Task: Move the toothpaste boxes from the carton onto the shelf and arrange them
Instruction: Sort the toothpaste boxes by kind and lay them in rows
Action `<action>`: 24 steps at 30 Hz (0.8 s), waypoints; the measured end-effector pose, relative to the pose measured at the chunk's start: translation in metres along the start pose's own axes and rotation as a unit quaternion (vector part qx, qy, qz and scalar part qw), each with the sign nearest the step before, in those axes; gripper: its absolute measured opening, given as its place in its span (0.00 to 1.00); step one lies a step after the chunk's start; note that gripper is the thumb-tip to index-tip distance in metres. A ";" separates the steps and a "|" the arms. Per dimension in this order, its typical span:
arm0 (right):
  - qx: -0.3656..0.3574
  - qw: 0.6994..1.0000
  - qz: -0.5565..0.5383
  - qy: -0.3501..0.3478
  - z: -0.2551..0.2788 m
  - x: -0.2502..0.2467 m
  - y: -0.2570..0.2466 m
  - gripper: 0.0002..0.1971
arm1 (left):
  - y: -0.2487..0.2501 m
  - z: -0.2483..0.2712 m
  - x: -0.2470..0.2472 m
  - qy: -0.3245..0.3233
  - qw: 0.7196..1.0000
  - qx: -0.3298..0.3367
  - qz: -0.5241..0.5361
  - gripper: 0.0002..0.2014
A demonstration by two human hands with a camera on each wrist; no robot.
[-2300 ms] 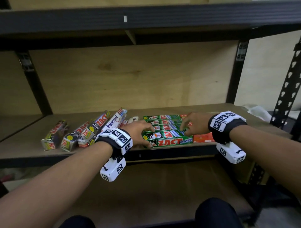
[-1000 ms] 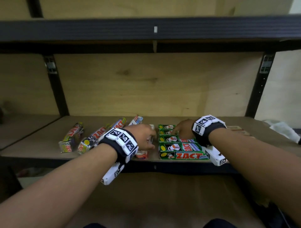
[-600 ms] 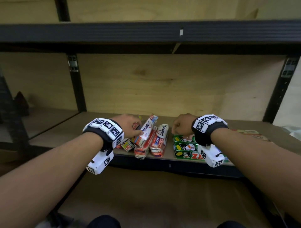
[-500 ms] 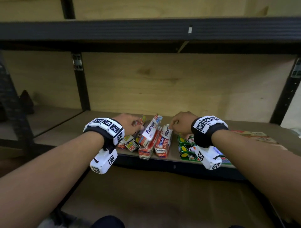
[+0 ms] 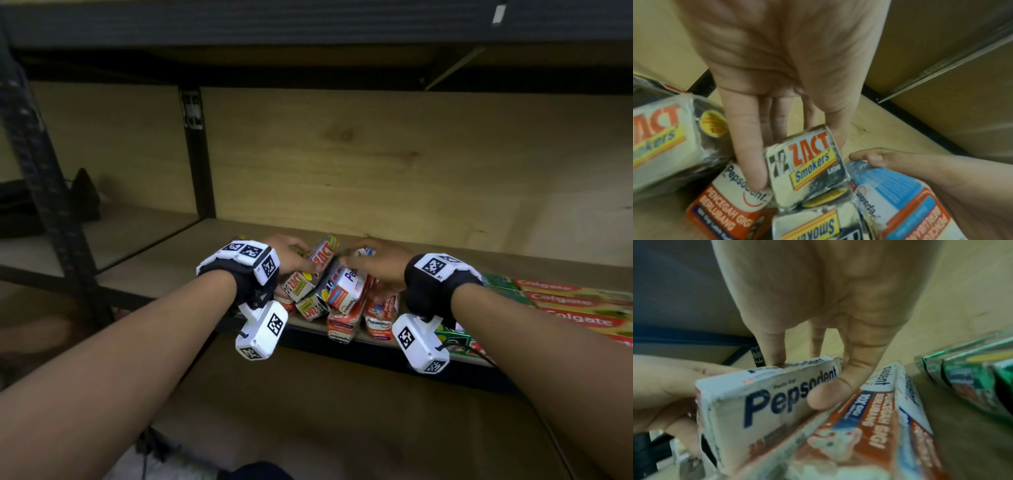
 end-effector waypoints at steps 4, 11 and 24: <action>0.012 0.994 -0.106 -0.024 -0.002 0.005 0.002 0.17 | -0.003 0.006 0.002 0.002 0.997 -0.009 0.071 0.32; -0.008 0.992 -0.124 0.039 0.011 -0.003 0.003 0.16 | -0.013 0.025 -0.005 0.054 0.981 -0.017 0.183 0.28; -0.128 0.986 -0.070 0.082 0.018 0.033 -0.085 0.15 | -0.068 0.036 -0.099 0.172 0.983 -0.023 0.050 0.27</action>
Point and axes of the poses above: each hand's wrist, its own z-axis away from the middle knuckle, its own x-axis out of the palm, y = z × x, the point moved 8 cm from there along -z, towards the middle knuckle, and after that the axes turned 10 degrees about x, right-handed, at the moved point
